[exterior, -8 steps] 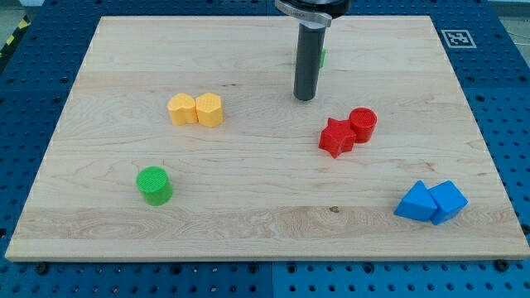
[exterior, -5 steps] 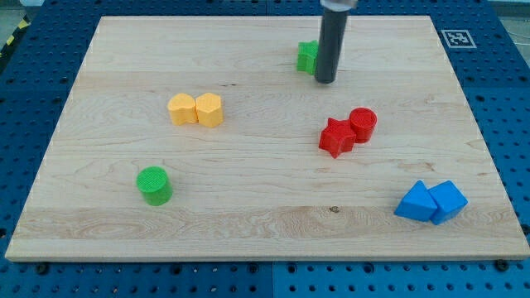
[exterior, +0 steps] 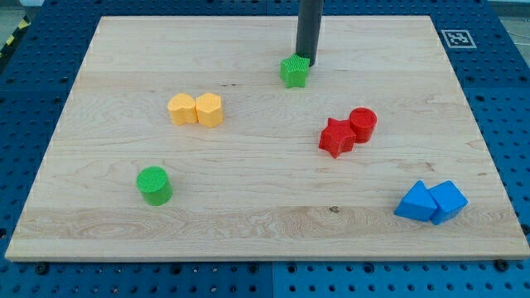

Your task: Push the green star to the top left of the green circle

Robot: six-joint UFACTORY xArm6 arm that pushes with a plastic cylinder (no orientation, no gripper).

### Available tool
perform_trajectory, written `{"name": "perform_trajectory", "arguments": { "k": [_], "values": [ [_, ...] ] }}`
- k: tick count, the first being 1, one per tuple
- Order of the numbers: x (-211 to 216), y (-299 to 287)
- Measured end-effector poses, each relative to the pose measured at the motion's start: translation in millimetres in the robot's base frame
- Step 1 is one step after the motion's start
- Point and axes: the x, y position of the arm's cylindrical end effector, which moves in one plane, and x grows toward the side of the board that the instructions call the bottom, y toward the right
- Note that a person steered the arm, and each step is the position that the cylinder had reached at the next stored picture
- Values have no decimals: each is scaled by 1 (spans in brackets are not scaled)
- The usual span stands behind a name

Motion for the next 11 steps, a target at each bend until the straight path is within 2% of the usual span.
{"name": "perform_trajectory", "arguments": {
  "k": [4,5,6,8,11],
  "values": [
    [61,0],
    [49,-5],
    [13,-6],
    [37,-45],
    [50,-31]
  ]
}}
